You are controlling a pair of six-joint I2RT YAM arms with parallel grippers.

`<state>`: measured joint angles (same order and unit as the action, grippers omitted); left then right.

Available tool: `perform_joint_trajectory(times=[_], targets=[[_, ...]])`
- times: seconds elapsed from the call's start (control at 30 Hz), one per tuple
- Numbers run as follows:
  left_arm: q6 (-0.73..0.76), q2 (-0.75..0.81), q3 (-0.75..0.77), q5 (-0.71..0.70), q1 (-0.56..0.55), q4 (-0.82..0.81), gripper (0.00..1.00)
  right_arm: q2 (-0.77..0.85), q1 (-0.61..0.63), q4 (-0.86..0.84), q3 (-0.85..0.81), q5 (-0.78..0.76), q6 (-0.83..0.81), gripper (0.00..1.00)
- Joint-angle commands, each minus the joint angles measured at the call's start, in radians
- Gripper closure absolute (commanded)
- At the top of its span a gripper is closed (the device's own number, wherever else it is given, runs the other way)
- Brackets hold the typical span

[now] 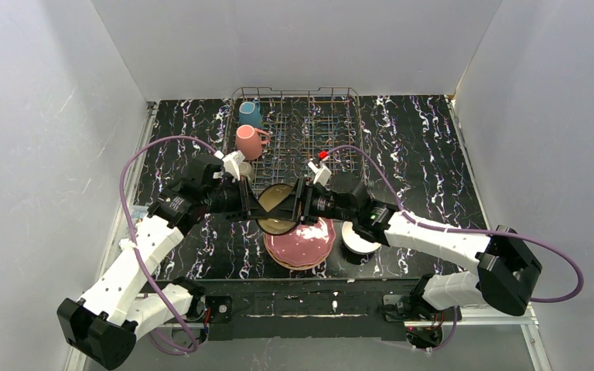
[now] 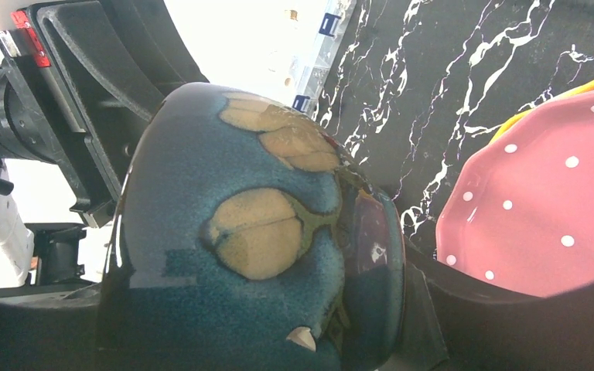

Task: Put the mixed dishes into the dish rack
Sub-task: Pick up the bowl from the corner of the board, then turn the bowl upside down on the dish rack.

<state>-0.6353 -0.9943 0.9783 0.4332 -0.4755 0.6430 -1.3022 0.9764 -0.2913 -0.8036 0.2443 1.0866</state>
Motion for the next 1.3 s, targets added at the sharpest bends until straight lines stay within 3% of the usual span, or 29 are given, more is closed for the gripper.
perform_joint_trajectory(times=[0.0,0.27,0.7,1.27], targets=[[-0.033,0.008,0.04,0.086,-0.011,-0.086,0.88,0.05,0.01,-0.076,-0.025,-0.015,-0.022,0.66],[-0.02,0.008,0.059,0.065,-0.011,-0.068,0.66,0.071,0.01,-0.011,-0.051,-0.046,-0.056,0.76],[0.041,0.016,0.122,-0.012,-0.011,0.023,0.62,0.095,0.008,0.073,-0.078,-0.096,-0.102,0.87],[0.118,0.011,0.172,-0.131,-0.01,0.115,0.54,0.115,-0.004,0.16,-0.126,-0.148,-0.165,0.92]])
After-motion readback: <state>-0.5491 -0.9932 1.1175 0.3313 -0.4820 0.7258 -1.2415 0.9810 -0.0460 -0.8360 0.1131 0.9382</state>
